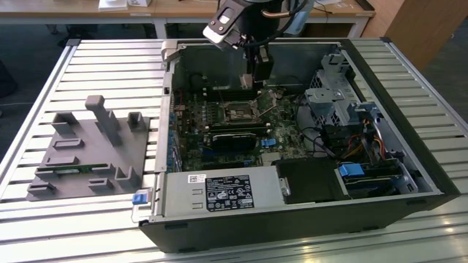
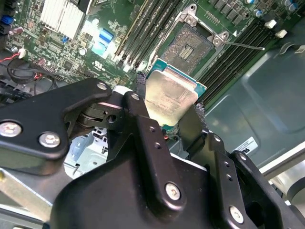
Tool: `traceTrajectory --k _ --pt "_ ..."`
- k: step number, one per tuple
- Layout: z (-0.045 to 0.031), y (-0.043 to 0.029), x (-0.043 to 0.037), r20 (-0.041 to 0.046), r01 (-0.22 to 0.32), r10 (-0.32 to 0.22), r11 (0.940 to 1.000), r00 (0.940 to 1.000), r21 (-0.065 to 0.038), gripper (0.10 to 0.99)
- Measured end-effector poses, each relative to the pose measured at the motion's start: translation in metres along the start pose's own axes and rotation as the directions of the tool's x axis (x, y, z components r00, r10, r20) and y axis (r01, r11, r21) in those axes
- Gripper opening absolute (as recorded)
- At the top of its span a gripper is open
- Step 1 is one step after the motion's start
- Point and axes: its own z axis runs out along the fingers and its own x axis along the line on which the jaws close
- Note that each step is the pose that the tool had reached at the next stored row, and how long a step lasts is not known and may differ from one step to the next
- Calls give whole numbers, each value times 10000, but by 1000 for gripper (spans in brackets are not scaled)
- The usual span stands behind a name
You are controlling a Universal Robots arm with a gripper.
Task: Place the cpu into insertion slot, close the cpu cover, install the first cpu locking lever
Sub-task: 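Place the cpu into insertion slot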
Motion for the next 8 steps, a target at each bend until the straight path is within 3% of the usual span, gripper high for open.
traceTrajectory --k 8 --pt "22 -2 0 -3 0 0 10000 10000 -1 525"
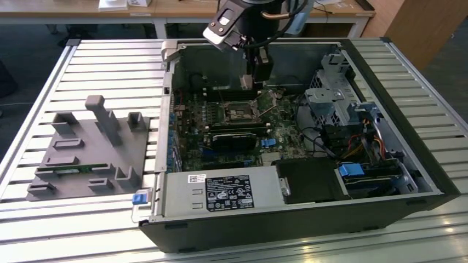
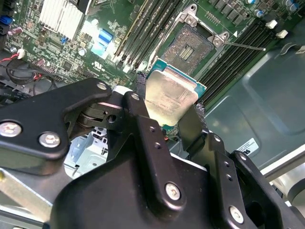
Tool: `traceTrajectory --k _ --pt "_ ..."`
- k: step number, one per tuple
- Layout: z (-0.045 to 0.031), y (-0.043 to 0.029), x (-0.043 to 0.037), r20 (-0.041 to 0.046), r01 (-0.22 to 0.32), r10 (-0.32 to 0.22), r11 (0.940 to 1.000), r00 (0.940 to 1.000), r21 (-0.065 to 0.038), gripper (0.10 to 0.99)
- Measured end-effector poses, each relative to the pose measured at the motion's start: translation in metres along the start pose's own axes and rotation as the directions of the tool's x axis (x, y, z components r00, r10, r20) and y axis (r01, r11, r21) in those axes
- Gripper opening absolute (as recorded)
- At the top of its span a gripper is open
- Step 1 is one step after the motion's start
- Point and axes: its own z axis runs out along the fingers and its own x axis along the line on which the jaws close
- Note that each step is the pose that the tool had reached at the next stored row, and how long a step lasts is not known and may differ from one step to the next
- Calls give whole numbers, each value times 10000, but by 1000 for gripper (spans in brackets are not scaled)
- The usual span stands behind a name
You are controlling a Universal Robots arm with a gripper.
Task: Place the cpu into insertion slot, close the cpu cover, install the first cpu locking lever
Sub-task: 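Place the cpu into insertion slot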
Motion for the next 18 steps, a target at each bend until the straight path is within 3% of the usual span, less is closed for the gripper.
traceTrajectory --k 18 --pt "137 -14 -2 46 4 -4 10000 10000 0 525"
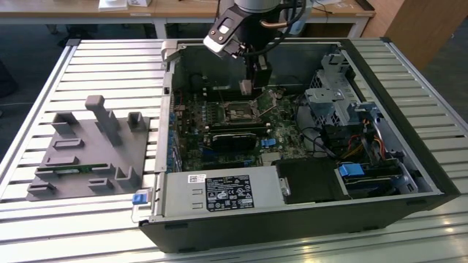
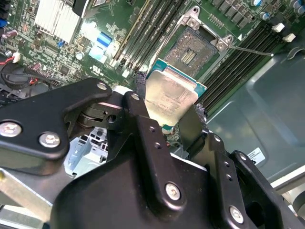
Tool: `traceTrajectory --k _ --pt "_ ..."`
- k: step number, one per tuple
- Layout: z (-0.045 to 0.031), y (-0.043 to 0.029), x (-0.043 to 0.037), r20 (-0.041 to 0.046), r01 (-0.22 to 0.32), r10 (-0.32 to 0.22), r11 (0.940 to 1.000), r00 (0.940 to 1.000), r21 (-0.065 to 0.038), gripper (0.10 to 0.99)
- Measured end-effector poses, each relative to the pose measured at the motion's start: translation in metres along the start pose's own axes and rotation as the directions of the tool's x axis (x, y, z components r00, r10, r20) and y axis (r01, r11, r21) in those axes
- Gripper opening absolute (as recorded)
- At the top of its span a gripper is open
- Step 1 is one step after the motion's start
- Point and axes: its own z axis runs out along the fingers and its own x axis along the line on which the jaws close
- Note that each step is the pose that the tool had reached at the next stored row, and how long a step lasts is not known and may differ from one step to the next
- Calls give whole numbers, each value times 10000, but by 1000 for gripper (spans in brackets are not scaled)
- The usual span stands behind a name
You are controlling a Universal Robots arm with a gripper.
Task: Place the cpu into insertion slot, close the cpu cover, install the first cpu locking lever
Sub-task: 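Place the cpu into insertion slot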
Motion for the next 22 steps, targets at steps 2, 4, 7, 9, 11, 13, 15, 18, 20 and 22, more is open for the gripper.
traceTrajectory --k 2,4,7,9,11,13,15,18,20,22 --pt "10 -2 0 1 0 0 10000 10000 0 525" --pt "21 -6 0 0 -1 1 10000 10000 0 525" --pt "35 -8 0 1 1 -1 10000 10000 1 525" --pt "45 -11 0 0 -1 1 10000 10000 0 525" --pt "57 -12 0 0 1 -1 10000 10000 0 525" --pt "68 -14 0 1 0 0 10000 10000 0 525" --pt "81 -16 0 0 0 0 10000 10000 0 525" --pt "98 -18 -1 0 0 0 10000 10000 0 525" --pt "107 -20 -1 0 0 0 10000 10000 0 525" --pt "116 -21 -1 0 0 0 10000 10000 0 525"
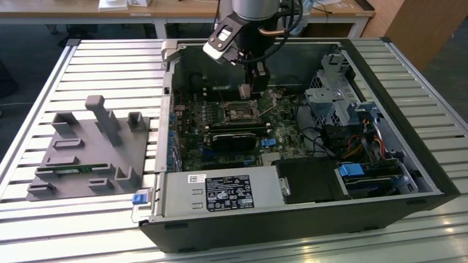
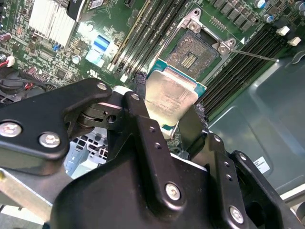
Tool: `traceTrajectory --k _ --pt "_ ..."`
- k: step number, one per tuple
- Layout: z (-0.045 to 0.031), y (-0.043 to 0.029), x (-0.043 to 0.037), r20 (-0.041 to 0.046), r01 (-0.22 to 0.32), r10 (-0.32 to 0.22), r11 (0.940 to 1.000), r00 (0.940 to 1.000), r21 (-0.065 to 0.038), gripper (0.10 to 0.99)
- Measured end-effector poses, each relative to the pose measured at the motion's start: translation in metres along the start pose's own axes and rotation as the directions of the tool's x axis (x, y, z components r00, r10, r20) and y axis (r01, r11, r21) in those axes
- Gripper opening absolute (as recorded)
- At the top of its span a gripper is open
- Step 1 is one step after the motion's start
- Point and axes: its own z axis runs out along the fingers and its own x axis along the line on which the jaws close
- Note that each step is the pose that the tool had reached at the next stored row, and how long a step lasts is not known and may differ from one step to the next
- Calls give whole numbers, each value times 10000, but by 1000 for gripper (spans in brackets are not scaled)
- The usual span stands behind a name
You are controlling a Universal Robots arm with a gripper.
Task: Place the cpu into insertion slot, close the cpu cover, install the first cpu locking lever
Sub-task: 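Place the cpu into insertion slot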
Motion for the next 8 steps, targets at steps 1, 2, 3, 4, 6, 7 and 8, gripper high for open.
traceTrajectory --k 1,2,3,4,6,7,8 --pt "5 -1 0 1 0 0 10000 10000 0 525" --pt "10 -2 0 1 0 0 10000 10000 0 525" --pt "16 -2 0 1 0 0 10000 10000 0 525" --pt "22 -3 1 2 0 0 10000 10000 0 525" --pt "37 -4 3 3 0 0 10000 10000 0 525" --pt "47 -5 3 2 0 0 10000 10000 0 525" --pt "57 -6 4 3 1 -1 10000 10000 0 525"
